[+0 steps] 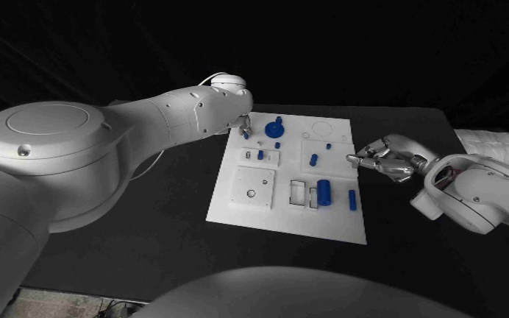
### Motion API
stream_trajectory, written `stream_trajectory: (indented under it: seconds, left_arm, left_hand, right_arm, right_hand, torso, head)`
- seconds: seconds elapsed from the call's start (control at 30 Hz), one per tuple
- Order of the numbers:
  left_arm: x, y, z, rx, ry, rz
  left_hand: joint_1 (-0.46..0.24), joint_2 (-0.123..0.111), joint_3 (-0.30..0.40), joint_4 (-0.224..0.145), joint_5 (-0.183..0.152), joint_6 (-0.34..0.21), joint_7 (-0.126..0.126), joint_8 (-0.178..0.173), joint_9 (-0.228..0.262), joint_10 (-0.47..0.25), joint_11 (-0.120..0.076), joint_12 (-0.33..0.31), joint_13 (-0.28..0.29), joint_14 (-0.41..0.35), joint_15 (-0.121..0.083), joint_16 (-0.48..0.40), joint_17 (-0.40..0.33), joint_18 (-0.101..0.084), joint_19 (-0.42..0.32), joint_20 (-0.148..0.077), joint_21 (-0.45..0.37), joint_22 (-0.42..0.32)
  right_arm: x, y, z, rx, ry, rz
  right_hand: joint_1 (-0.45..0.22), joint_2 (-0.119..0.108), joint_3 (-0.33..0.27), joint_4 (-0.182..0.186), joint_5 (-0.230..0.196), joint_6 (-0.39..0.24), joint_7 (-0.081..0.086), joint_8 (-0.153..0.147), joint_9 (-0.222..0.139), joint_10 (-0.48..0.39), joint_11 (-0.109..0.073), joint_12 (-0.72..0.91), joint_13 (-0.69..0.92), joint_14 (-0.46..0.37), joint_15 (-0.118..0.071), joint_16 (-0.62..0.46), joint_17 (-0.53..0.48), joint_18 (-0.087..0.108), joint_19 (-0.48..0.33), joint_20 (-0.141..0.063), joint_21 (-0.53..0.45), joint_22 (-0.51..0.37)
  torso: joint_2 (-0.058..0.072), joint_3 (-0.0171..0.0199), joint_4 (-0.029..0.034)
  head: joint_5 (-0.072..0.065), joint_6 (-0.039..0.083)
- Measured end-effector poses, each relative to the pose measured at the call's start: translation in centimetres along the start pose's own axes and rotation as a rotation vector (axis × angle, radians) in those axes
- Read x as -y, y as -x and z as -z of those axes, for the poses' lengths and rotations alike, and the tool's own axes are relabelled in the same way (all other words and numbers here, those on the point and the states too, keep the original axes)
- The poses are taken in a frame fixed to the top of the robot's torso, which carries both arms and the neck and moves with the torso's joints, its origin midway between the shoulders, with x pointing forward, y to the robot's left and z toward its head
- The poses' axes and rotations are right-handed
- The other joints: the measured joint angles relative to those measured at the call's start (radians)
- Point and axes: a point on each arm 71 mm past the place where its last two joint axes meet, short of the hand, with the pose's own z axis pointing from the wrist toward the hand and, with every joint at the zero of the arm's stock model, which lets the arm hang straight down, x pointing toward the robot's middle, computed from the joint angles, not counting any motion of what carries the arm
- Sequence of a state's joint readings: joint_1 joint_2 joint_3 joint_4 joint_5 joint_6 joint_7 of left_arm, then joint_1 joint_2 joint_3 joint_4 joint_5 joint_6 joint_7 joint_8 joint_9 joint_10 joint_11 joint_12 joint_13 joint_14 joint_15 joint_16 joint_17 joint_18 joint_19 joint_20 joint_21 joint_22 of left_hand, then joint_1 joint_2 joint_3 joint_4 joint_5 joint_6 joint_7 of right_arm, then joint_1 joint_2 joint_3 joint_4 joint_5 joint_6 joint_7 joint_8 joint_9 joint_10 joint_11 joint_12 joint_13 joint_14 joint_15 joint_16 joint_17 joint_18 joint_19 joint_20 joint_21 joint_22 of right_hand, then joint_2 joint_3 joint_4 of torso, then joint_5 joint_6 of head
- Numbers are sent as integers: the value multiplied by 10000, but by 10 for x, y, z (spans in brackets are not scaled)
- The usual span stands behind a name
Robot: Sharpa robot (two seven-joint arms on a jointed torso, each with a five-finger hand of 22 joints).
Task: Assemble the parts on the task board
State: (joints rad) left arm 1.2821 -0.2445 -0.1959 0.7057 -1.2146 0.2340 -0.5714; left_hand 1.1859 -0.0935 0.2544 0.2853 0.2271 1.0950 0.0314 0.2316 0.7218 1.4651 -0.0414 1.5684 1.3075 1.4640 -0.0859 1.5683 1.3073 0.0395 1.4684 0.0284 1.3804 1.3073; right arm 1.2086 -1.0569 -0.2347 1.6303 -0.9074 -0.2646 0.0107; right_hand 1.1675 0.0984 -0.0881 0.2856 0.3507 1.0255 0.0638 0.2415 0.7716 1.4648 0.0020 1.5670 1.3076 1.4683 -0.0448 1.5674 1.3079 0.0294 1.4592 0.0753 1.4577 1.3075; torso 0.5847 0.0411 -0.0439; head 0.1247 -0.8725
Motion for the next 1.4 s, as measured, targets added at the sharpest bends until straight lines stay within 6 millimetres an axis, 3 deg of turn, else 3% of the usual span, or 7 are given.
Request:
stream_trajectory:
  seconds: [0.17,0.77,1.07,1.4]
  left_arm:
    - [1,0,0,-13,-40,24]
    - [-1,-5,5,-111,-194,-39]
    - [-6,0,31,110,-366,-554]
    - [-2,-13,55,125,-950,-1062]
  left_hand:
    - [271,-106,344,-15,240,35,-35,-34,59,0,0,0,0,0,0,0,0,-1,0,0,-36,0]
    - [1143,-460,1506,-499,412,126,-120,-36,348,0,0,0,0,0,0,0,0,1,0,0,-36,0]
    - [1111,-516,1729,-332,304,126,-118,-35,426,0,0,-154,0,0,0,0,8,1,0,0,-134,0]
    - [972,-516,1796,-266,304,127,-116,-35,433,0,0,-270,0,0,0,0,7,0,0,0,-134,0]
  right_arm:
    - [0,0,0,0,-10,0]
    - [2,1,0,15,-66,5]
    - [4,2,1,47,-119,7]
    - [5,0,1,-9,-142,6]
  right_hand:
    - [0,0,0,0,0,0,0,0,0,0,0,0,0,0,0,0,0,0,0,0,0,-1]
    - [0,0,0,0,0,0,0,0,0,0,0,0,0,0,0,0,-2,0,0,0,0,-2]
    - [0,0,0,0,0,0,0,0,0,0,0,0,0,0,0,0,-3,0,0,0,-37,6]
    - [40,40,0,0,38,0,0,0,-9,0,0,0,0,0,0,0,-4,0,0,0,-36,5]
  torso:
    - [-1,0,0]
    - [-16,5,18]
    - [-15,5,13]
    - [-12,0,8]
  head:
    - [-8,0]
    - [-7,0]
    - [10,0]
    - [88,0]
